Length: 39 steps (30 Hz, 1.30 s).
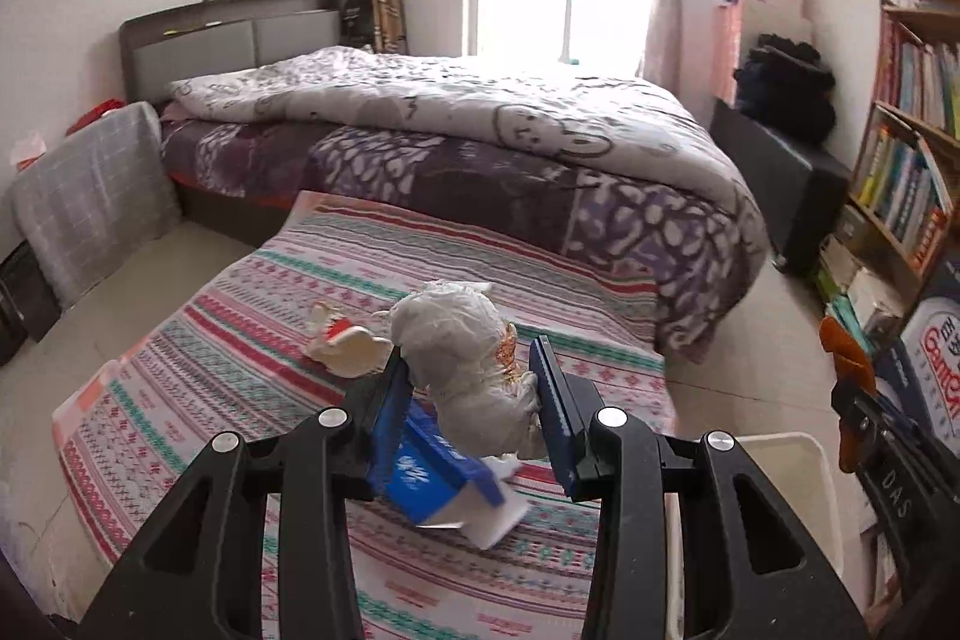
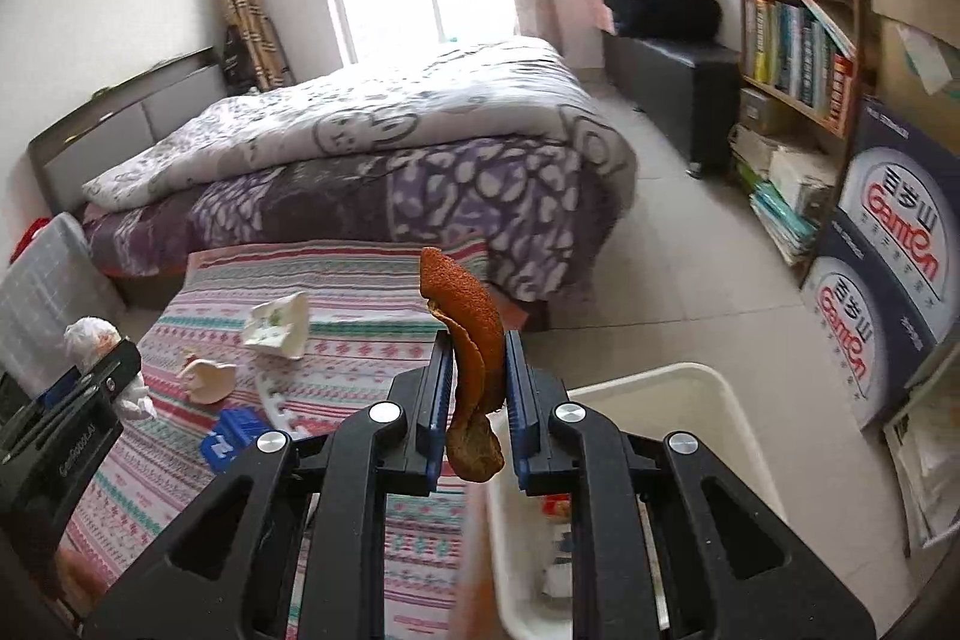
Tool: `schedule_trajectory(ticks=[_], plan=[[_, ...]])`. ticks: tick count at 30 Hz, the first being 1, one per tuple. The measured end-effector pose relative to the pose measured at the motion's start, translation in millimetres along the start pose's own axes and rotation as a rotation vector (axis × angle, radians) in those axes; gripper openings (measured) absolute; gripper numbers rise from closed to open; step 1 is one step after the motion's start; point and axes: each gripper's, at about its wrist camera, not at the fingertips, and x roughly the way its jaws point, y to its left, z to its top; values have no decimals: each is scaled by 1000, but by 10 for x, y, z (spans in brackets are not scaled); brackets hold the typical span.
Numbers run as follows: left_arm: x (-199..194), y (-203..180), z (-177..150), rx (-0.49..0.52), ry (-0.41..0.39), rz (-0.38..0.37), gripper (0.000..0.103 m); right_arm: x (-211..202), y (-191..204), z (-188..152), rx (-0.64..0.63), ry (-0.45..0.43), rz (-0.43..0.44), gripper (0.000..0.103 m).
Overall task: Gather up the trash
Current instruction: 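Lift the bag bundle and orange peel and carry both over the white bin, then open the right gripper to drop the peel while the left opens to drop the bundle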
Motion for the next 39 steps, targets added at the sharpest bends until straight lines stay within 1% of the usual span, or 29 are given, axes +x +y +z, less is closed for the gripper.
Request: schedule_trajectory(ticks=[4, 9, 11, 13, 14, 19, 20, 22, 27, 29, 33, 34, 35, 37, 39], plan=[[27, -216, -53, 34, 13, -27, 40, 35, -283, 27, 55, 21, -37, 17], [52, -500, -132, 81, 31, -66, 40, 46, -601, 49, 140, 46, -59, 20], [53, -613, -161, 96, 36, -82, 40, 27, -689, 53, 159, 43, -75, 24], [52, -721, -192, 108, 42, -98, 40, -10, -789, 59, 177, 24, -101, 40], [52, -778, -207, 114, 45, -108, 40, -35, -842, 61, 188, 14, -113, 43], [49, -1057, -286, 148, 60, -151, 40, -108, -1132, 62, 246, -16, -169, 68], [47, -1115, -307, 158, 63, -158, 40, -116, -1179, 62, 257, -19, -178, 70], [51, -1225, -345, 176, 68, -171, 40, -139, -1294, 56, 287, -28, -199, 83], [59, -1479, -481, 226, 87, -200, 40, -178, -1579, 49, 362, -34, -235, 90], [65, -1563, -526, 246, 95, -212, 40, -193, -1681, 40, 396, -31, -250, 90], [70, -1699, -591, 272, 110, -244, 42, -227, -1776, 38, 411, -34, -279, 90], [73, -1729, -603, 276, 120, -266, 43, -225, -1798, 36, 421, -30, -281, 90], [70, -1754, -609, 279, 127, -282, 46, -226, -1813, 33, 428, -27, -283, 90], [64, -1781, -624, 289, 129, -298, 69, -222, -1832, 32, 440, -23, -288, 91], [64, -1764, -626, 287, 124, -291, 75, -221, -1830, 39, 443, -23, -290, 91]])
